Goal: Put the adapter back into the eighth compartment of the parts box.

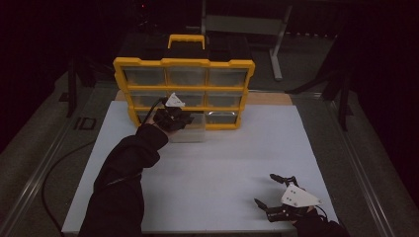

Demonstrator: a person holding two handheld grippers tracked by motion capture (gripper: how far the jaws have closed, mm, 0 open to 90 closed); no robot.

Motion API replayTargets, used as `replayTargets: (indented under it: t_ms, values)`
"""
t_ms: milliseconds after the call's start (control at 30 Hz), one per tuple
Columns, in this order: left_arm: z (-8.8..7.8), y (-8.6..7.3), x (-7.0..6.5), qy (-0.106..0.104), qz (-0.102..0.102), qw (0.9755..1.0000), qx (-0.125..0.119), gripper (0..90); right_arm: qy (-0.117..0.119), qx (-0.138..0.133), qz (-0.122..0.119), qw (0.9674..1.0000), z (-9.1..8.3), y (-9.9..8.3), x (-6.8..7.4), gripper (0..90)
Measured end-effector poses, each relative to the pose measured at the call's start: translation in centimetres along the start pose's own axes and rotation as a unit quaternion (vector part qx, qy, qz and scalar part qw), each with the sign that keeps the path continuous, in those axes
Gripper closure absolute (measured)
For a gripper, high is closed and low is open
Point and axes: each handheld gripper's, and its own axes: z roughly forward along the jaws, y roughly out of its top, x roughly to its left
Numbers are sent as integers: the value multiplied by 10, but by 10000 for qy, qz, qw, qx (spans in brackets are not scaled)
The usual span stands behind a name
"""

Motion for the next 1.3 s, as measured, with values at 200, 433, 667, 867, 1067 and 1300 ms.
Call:
replayTargets:
  t_ms: [200, 433, 667, 867, 1067, 1300]
  values:
    - [5, -2, 0, 66, -75, 9999, 116, 754, 10, -9, -1, 10000, 0, 0, 0, 84]
    - [12, -3, 1, 139, -174, 9994, 263, 754, 26, 6, -12, 10000, 1, 0, 0, 84]
    - [11, -2, 2, 181, -216, 9992, 268, 747, 37, -2, -22, 10000, 1, 0, 0, 84]
    - [9, 2, 0, 192, -225, 9993, 238, 586, 12, 5, -2, 10000, 0, 0, 0, 84]
    - [5, 3, -2, 167, -247, 9991, 312, 386, 18, 6, -14, 10000, 0, 0, 0, 84]
    - [-2, 3, -6, 173, -48, 9993, 321, 156, 19, 12, -30, 10000, 0, 0, 0, 84]
